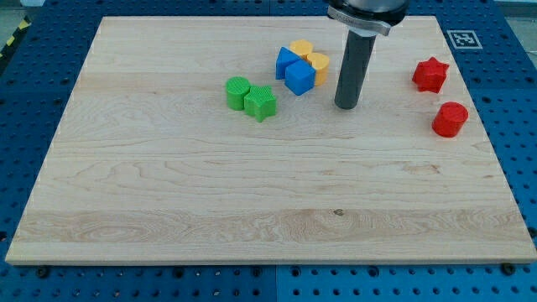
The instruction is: Push the blue cube into the blue triangle
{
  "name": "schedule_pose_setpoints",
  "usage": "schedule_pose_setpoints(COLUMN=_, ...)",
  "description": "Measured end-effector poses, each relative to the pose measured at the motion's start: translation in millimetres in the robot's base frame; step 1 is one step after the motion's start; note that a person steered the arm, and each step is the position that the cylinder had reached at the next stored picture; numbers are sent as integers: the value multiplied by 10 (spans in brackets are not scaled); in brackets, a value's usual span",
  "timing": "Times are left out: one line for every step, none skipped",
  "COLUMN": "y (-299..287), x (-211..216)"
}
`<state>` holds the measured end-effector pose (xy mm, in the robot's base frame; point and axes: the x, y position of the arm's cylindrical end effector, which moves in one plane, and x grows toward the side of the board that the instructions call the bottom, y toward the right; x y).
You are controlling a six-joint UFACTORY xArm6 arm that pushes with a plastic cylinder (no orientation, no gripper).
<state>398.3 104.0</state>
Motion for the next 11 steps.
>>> schedule_pose_setpoints(y=-112, x=-45)
schedule_pose_setpoints(y=-217, x=-120)
schedule_pose_setpoints(y=-356, x=-259)
schedule_pose_setpoints(y=-550, x=-447)
schedule_pose_setpoints(y=-804, x=-627)
schedule_pose_setpoints(y=-1037, x=-840)
schedule_pose_setpoints(y=-1125, x=-994)
schedule_pose_setpoints(y=-1129, x=-995)
schedule_pose_setpoints(y=-1129, x=-1002)
schedule_pose_setpoints(y=-1135, x=-1057)
schedule_pose_setpoints(y=-1168, x=-1239)
